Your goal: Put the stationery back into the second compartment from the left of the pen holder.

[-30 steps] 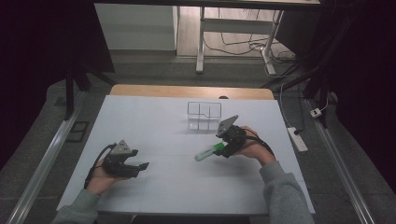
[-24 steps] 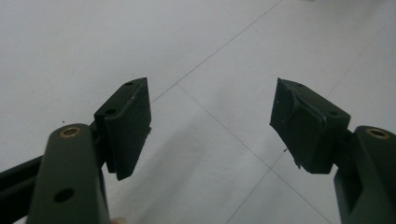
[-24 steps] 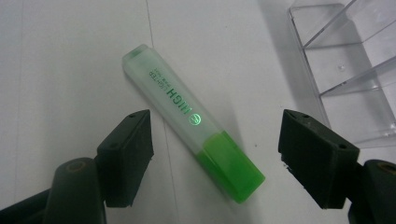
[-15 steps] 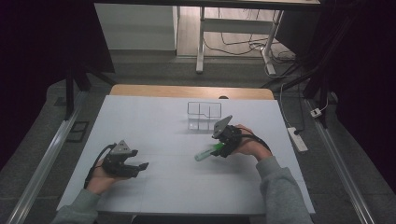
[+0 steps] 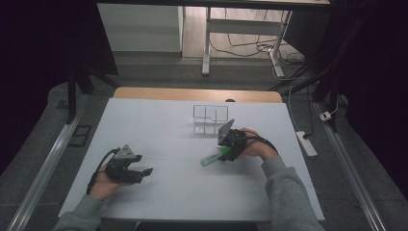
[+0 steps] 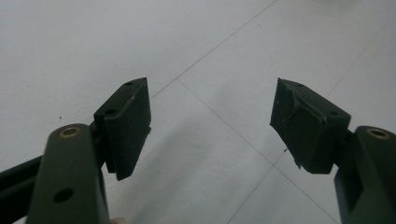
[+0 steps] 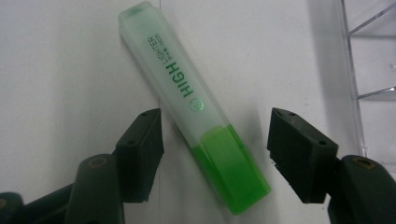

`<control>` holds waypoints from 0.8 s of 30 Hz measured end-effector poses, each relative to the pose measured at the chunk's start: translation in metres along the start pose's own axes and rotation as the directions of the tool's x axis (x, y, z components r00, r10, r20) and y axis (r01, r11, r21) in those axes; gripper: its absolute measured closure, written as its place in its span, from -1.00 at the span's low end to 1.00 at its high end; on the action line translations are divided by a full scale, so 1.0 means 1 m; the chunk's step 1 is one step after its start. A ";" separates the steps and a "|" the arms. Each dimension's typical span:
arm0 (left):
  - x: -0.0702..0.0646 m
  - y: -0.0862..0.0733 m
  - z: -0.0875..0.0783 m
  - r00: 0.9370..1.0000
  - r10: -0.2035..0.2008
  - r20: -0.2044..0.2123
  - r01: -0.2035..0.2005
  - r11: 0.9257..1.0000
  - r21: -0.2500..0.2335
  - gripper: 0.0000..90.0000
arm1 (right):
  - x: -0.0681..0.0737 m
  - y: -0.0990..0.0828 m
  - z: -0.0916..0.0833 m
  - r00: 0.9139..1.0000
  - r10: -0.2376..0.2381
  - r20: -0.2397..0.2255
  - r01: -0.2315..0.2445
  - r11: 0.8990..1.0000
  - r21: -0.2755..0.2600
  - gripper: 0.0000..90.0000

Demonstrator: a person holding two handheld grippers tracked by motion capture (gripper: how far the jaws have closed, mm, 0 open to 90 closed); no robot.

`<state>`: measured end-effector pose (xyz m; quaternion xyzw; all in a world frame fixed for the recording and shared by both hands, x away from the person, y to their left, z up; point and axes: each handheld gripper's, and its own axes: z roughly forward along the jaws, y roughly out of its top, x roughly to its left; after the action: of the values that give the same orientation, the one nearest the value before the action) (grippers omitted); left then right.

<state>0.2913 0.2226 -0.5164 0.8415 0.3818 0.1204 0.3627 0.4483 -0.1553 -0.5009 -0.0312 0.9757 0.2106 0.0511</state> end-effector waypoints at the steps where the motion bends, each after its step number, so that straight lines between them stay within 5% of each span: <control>1: 0.000 0.000 0.000 1.000 -0.001 0.001 0.001 1.000 0.000 -0.36 | -0.001 0.000 0.001 1.000 -0.005 -0.006 0.005 1.000 0.008 -0.14; 14: 0.003 -0.002 0.002 1.000 -0.007 0.009 0.007 1.000 0.002 -0.36 | -0.007 0.006 0.003 0.988 -0.065 -0.141 0.071 0.997 0.037 0.45; 20: 0.003 -0.002 0.002 1.000 -0.011 0.007 0.011 1.000 0.001 -0.36 | -0.002 0.002 0.002 0.990 -0.085 -0.109 0.085 0.996 0.004 0.48; 24: 0.002 -0.002 0.002 1.000 -0.009 0.005 0.009 1.000 0.001 -0.36 | 0.001 0.001 -0.007 0.997 -0.049 -0.068 0.046 0.998 -0.043 0.48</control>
<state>0.2930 0.2240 -0.5197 0.8403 0.3848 0.1167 0.3635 0.4465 -0.1574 -0.4947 -0.0625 0.9714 0.2281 0.0219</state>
